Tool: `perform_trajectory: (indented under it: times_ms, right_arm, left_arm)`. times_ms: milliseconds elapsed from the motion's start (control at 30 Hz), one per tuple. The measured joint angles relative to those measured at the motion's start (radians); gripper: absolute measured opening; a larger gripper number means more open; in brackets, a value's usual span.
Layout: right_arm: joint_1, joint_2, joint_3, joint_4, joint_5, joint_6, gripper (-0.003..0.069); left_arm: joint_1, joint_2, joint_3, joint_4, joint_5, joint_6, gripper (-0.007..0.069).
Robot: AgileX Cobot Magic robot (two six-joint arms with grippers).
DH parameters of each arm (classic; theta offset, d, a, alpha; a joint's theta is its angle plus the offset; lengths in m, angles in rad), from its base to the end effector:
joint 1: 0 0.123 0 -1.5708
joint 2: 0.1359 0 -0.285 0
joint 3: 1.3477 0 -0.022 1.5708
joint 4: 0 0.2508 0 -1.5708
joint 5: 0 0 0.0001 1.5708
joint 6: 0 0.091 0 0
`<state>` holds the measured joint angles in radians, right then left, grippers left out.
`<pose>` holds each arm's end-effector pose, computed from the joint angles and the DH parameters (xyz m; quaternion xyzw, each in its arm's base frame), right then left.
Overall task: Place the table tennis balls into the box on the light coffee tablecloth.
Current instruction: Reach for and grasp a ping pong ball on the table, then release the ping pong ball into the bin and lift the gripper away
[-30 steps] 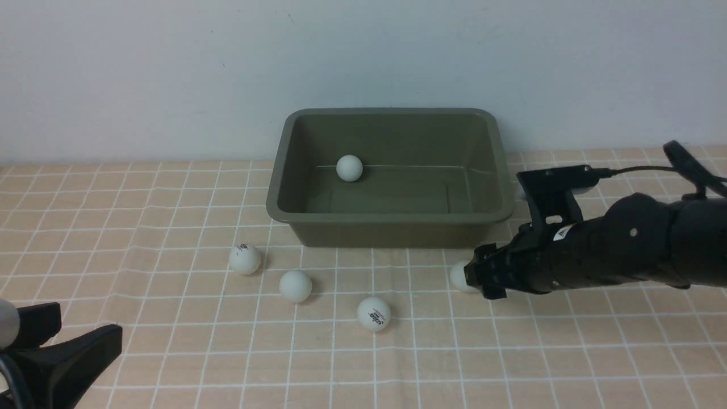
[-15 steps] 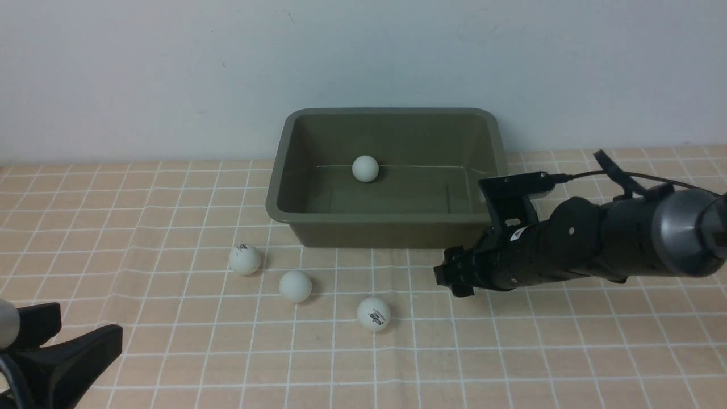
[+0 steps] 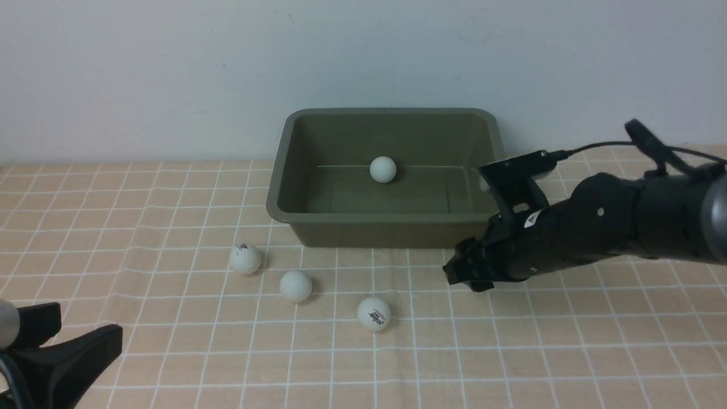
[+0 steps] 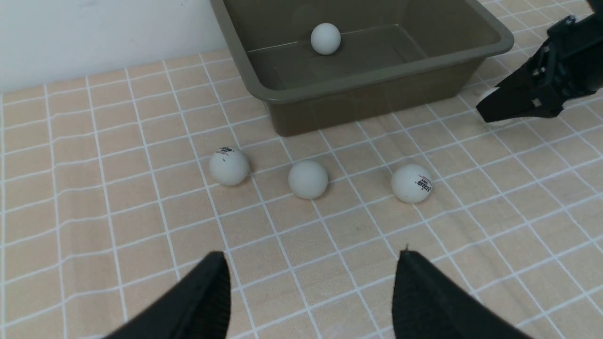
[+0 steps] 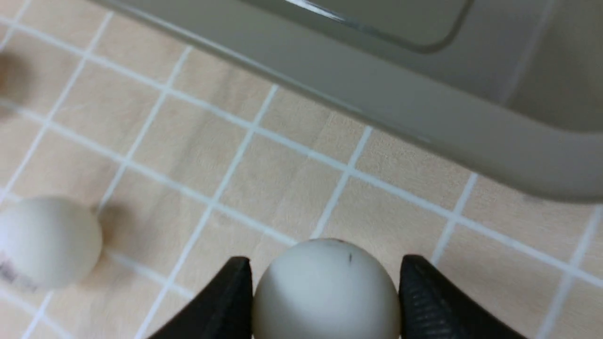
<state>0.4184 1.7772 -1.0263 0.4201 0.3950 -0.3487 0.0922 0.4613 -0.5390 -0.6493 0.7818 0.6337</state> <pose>0.3169 0.1566 0.1773 -0.2003 0.9395 0.1349 0.2431 0.0834 -0.0313 0.3063 0.1308 0.8375 -0.1293 0.5145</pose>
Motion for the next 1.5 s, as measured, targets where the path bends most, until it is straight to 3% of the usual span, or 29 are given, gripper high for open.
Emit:
perform_trajectory:
  times_ms: [233,333,633,967,1167,1367,1500]
  right_arm:
    - [-0.037,-0.147,0.0,-0.159,0.311,0.027,0.0361]
    - [-0.037,-0.212,0.0,-0.161,0.367,-0.006,0.0361]
    - [-0.037,-0.246,-0.126,-0.117,0.258,-0.063,0.0361]
    - [-0.037,0.094,-0.483,-0.115,0.235,-0.081,0.0361]
    - [-0.037,0.243,-0.582,-0.133,0.164,-0.095,0.0363]
    - [-0.037,0.308,-0.59,-0.17,0.041,-0.095,0.044]
    - [-0.037,0.282,-0.59,-0.224,0.023,-0.092,0.0455]
  left_arm:
    - [0.0,0.0,0.0,0.0,0.0,0.0,0.0386]
    - [0.0,0.0,0.0,0.0,0.0,0.0,0.0386]
    - [0.0,0.0,0.0,0.0,0.0,0.0,0.0386]
    - [0.0,0.0,0.0,0.0,0.0,0.0,0.0386]
    - [0.0,0.0,0.0,-0.009,0.012,0.0,0.0386]
    - [0.0,0.0,0.0,-0.039,0.035,0.0,0.0386]
    - [0.0,0.0,0.0,-0.078,0.076,0.015,0.0386]
